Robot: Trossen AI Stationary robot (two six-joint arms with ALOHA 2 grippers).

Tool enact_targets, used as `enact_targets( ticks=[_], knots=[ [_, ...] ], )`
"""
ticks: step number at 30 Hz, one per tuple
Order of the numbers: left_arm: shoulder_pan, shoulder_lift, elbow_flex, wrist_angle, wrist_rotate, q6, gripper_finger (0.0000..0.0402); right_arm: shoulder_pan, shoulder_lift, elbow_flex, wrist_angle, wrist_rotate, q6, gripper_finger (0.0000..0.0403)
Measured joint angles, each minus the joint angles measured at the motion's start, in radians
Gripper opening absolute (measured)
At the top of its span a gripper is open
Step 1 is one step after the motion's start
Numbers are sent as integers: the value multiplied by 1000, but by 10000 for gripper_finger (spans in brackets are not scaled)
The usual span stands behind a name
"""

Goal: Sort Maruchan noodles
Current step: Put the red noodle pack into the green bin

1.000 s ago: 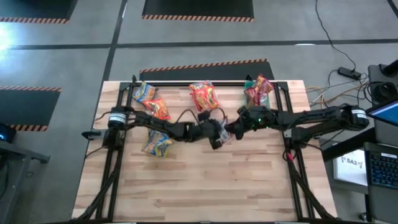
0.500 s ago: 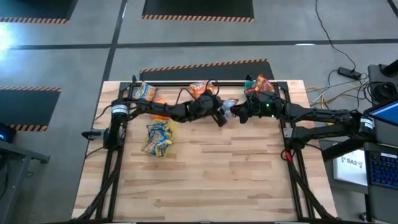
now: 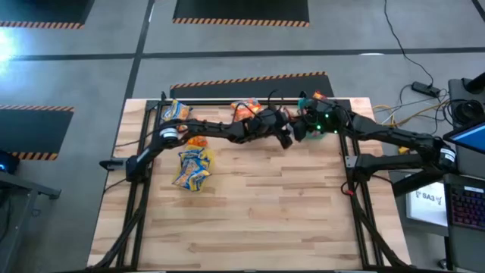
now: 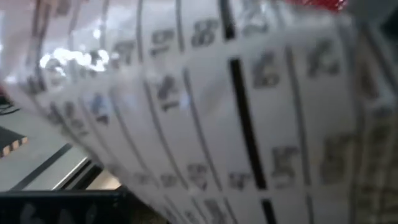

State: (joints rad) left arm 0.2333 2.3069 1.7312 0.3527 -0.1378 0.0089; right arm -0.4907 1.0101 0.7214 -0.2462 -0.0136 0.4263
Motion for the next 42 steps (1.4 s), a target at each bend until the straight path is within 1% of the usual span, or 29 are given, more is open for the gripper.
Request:
enact_targets(
  ticks=[5,11,14,16,19,20,21,22,23,28,30,35,37,39,42],
  knots=[
    [26,48,99,-25,69,1,137,-41,-2,44,-111,47,-29,166],
    [47,137,232,-39,108,6,137,-92,-3,44,-136,71,-48,166],
    [54,220,354,-70,107,-2,137,-122,-1,44,-167,123,-57,166],
    [59,284,459,-107,108,-17,137,-141,-1,43,-176,161,-81,166],
    [66,375,627,-189,125,-30,137,-168,-1,43,-176,180,-89,166],
    [67,381,618,-150,125,-30,137,-177,-1,43,-174,178,-93,166],
    [67,380,572,-59,121,-33,137,-186,-1,43,-167,180,-98,166],
    [67,379,542,-14,126,-47,136,-196,-1,43,-170,192,-98,166],
    [69,377,523,-6,133,-64,136,-205,-1,42,-175,210,-99,166],
    [84,376,525,-24,197,-78,136,-246,9,40,-174,264,-112,166],
    [84,376,543,-29,189,-73,136,-259,12,43,-166,286,-112,166],
    [88,376,569,-50,177,-39,136,-265,17,43,-173,448,-141,166],
    [90,376,588,-73,182,-33,136,-267,17,45,-189,485,-153,166],
    [96,358,590,-111,180,-33,136,-269,20,57,-218,496,-154,166],
    [106,345,589,-133,158,-34,136,-266,21,68,-240,578,-154,166]
  ],
)
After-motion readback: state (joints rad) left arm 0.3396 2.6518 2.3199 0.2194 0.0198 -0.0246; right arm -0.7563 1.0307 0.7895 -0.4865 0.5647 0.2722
